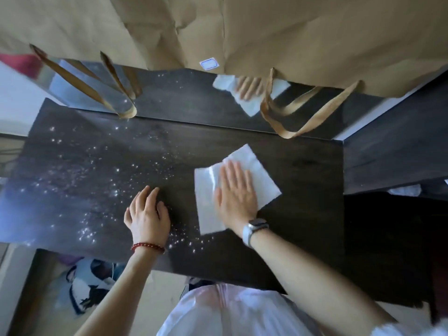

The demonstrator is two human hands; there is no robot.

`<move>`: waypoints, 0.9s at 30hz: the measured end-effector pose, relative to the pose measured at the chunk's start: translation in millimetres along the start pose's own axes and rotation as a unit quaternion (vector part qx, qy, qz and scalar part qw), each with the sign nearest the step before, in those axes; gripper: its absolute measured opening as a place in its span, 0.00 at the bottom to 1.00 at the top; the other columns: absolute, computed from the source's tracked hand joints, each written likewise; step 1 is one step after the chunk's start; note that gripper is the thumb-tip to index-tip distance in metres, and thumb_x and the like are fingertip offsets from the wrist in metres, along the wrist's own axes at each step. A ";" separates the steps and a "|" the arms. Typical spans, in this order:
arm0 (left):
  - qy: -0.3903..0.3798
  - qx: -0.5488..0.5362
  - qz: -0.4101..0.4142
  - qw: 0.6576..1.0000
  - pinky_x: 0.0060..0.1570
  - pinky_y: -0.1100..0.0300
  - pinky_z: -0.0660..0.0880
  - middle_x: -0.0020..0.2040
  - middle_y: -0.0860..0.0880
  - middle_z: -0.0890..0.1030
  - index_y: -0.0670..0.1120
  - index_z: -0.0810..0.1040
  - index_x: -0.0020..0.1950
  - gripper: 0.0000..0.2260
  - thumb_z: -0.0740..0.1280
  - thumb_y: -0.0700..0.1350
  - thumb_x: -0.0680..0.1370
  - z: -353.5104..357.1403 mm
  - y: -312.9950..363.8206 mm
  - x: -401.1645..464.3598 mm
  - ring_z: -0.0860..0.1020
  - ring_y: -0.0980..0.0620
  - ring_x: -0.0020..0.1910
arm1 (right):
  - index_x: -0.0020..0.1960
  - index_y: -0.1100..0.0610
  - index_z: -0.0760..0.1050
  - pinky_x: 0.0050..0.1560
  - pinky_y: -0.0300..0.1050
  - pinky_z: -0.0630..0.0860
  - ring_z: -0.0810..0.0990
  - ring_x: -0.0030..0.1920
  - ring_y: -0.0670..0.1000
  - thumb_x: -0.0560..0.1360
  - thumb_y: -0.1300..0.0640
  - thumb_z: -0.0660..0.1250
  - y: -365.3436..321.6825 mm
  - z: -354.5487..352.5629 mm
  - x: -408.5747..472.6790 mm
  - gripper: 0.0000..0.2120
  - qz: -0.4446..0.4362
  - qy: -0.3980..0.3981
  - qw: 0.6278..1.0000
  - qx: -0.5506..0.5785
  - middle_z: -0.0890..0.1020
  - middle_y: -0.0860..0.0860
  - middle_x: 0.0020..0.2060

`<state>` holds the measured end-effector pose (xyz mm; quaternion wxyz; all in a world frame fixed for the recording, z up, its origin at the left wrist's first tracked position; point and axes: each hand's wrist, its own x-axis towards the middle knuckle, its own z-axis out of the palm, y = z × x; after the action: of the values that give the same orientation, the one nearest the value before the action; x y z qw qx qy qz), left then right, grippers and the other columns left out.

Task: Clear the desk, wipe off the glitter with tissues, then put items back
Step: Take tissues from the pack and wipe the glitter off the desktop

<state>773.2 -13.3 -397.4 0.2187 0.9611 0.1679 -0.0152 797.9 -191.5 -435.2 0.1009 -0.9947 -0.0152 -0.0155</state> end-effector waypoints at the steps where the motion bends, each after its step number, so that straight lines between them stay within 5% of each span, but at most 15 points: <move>1: -0.001 0.001 -0.010 1.000 0.69 0.41 0.56 0.68 0.42 0.70 0.44 0.72 0.64 0.16 0.59 0.42 0.77 -4.4 -5.3 3.0 0.65 0.40 0.68 | 0.71 0.57 0.60 0.71 0.55 0.58 0.62 0.71 0.55 0.79 0.50 0.41 -20.3 4.3 -19.9 0.25 -0.089 -0.028 0.996 -0.001 0.66 0.53 0.70; 3: -0.021 0.021 -0.015 0.999 0.70 0.40 0.53 0.70 0.42 0.67 0.44 0.70 0.66 0.17 0.60 0.41 0.77 -12.8 -16.5 10.8 0.62 0.40 0.70 | 0.72 0.54 0.57 0.70 0.53 0.53 0.60 0.72 0.53 0.78 0.49 0.43 -25.0 2.0 -46.1 0.24 -0.236 -0.090 0.967 -0.024 0.64 0.50 0.72; 5: -0.056 0.057 -0.002 0.997 0.71 0.39 0.49 0.73 0.44 0.61 0.47 0.65 0.69 0.19 0.59 0.45 0.78 -18.5 -27.7 18.3 0.56 0.42 0.73 | 0.72 0.52 0.56 0.70 0.54 0.53 0.60 0.72 0.53 0.76 0.47 0.48 3.9 -1.2 -45.6 0.25 -0.264 -0.081 0.960 -0.053 0.64 0.50 0.72; 8: -0.108 0.083 0.026 0.990 0.71 0.38 0.43 0.76 0.46 0.53 0.50 0.59 0.72 0.23 0.58 0.49 0.78 -20.1 -41.9 25.4 0.48 0.44 0.75 | 0.71 0.56 0.58 0.72 0.56 0.53 0.61 0.72 0.57 0.77 0.48 0.49 48.8 -6.7 -43.9 0.25 -0.030 -0.036 0.996 -0.070 0.65 0.55 0.71; 12: -0.134 0.063 0.053 0.988 0.71 0.39 0.42 0.77 0.47 0.51 0.50 0.58 0.73 0.23 0.58 0.51 0.78 -26.5 -62.0 33.6 0.46 0.45 0.75 | 0.72 0.62 0.55 0.71 0.63 0.55 0.56 0.73 0.60 0.78 0.48 0.47 8.0 -2.8 -55.0 0.27 0.270 0.006 0.961 -0.054 0.60 0.60 0.72; 14: -0.143 0.056 0.064 0.986 0.71 0.39 0.42 0.76 0.46 0.52 0.50 0.59 0.72 0.23 0.58 0.50 0.78 -36.4 -78.6 41.1 0.47 0.45 0.75 | 0.72 0.60 0.55 0.71 0.64 0.54 0.55 0.73 0.61 0.77 0.46 0.47 -58.1 9.1 -57.4 0.28 0.286 0.014 0.957 -0.044 0.60 0.60 0.72; 18: -0.131 0.065 0.094 0.985 0.70 0.38 0.42 0.76 0.46 0.54 0.49 0.61 0.72 0.24 0.54 0.52 0.76 -66.6 -125.6 63.5 0.49 0.44 0.75 | 0.73 0.51 0.57 0.69 0.64 0.52 0.59 0.72 0.62 0.76 0.40 0.47 -196.2 37.6 -49.3 0.28 0.147 -0.024 0.989 -0.013 0.63 0.57 0.72; 22: -0.145 0.127 0.134 0.972 0.70 0.36 0.41 0.77 0.46 0.51 0.50 0.57 0.73 0.24 0.57 0.51 0.78 -91.5 -167.8 95.6 0.46 0.44 0.75 | 0.72 0.46 0.56 0.70 0.58 0.50 0.58 0.72 0.56 0.76 0.45 0.50 -222.3 43.0 -46.0 0.25 0.000 -0.064 0.997 -0.044 0.65 0.51 0.71; 24: -0.168 0.148 0.151 0.963 0.70 0.36 0.41 0.77 0.47 0.48 0.52 0.54 0.74 0.25 0.56 0.52 0.78 -95.0 -175.0 105.0 0.43 0.44 0.75 | 0.73 0.45 0.53 0.71 0.57 0.50 0.55 0.73 0.54 0.76 0.46 0.51 -191.1 37.6 -65.5 0.25 0.036 -0.052 0.997 -0.051 0.62 0.50 0.73; 27: -0.197 0.159 0.185 0.950 0.69 0.35 0.40 0.77 0.48 0.47 0.53 0.51 0.74 0.25 0.54 0.54 0.78 -92.8 -176.4 105.0 0.42 0.44 0.75 | 0.73 0.51 0.53 0.71 0.61 0.55 0.54 0.74 0.58 0.78 0.47 0.45 -134.0 24.9 -105.2 0.25 0.244 -0.028 0.966 -0.080 0.59 0.56 0.73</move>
<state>810.0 208.9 -397.6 0.0903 0.9755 -0.0638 -0.1901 689.1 -58.1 -436.3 0.0212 -0.9732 0.2262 0.0365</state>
